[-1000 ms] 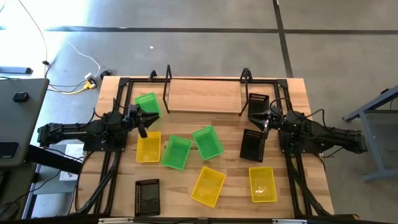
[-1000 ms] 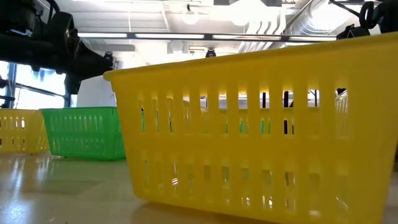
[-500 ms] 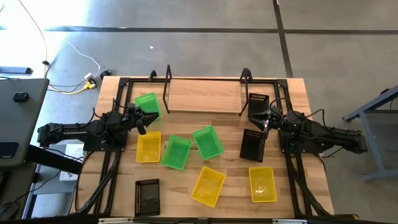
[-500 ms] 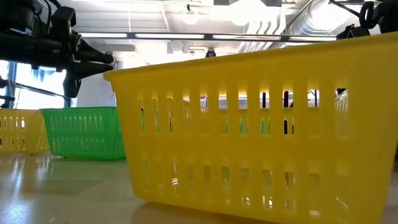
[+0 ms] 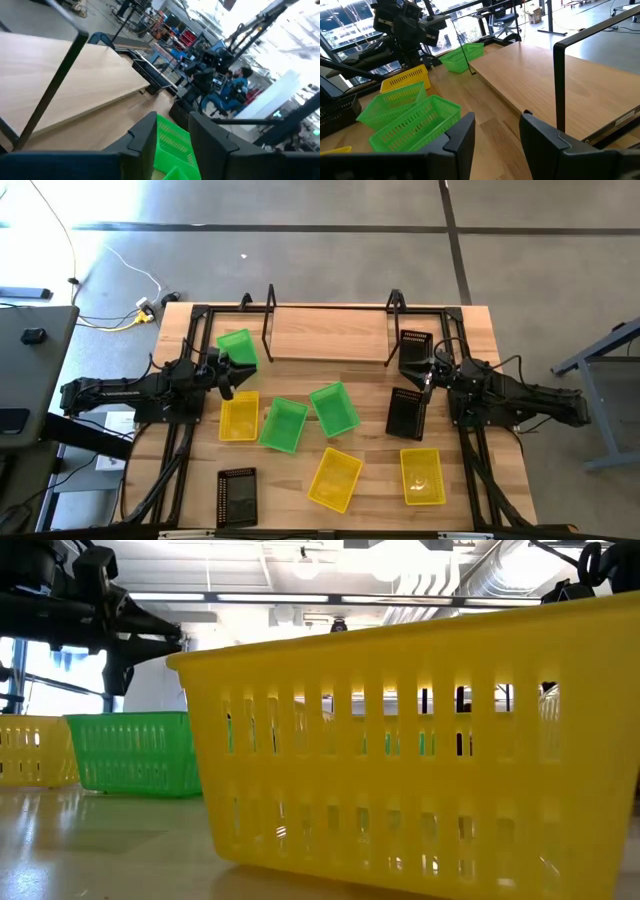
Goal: Stack baskets on shelf by color
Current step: Put the bottom left green bin on the shelf
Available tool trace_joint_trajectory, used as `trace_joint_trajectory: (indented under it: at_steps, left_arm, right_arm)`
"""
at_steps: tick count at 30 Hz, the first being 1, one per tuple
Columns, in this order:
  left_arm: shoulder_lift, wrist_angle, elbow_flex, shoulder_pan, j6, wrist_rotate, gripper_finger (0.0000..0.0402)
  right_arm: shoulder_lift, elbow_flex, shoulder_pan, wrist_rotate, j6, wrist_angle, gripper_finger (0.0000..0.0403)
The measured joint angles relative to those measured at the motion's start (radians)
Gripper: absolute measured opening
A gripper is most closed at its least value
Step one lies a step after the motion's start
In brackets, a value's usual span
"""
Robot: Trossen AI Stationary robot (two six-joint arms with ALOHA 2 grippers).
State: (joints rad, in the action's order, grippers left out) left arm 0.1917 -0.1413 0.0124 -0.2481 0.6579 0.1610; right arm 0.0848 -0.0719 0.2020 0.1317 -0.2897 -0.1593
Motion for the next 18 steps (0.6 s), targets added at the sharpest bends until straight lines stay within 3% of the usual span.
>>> trace_joint_trajectory:
  at_steps: [7,10,18]
  left_arm:
    - [0.000,-0.154,0.000,0.000,0.068,0.023,0.0157]
    - [0.000,-0.222,0.019,0.000,0.033,0.015,0.0157]
    - [0.063,-0.179,0.204,0.000,-0.151,-0.021,0.0153]
  right_arm:
    - [0.000,0.000,0.000,0.000,0.002,0.000,0.0140]
    - [0.000,0.000,0.000,0.000,0.001,0.000,0.0140]
    - [0.000,0.000,0.000,0.000,0.000,0.000,0.0140]
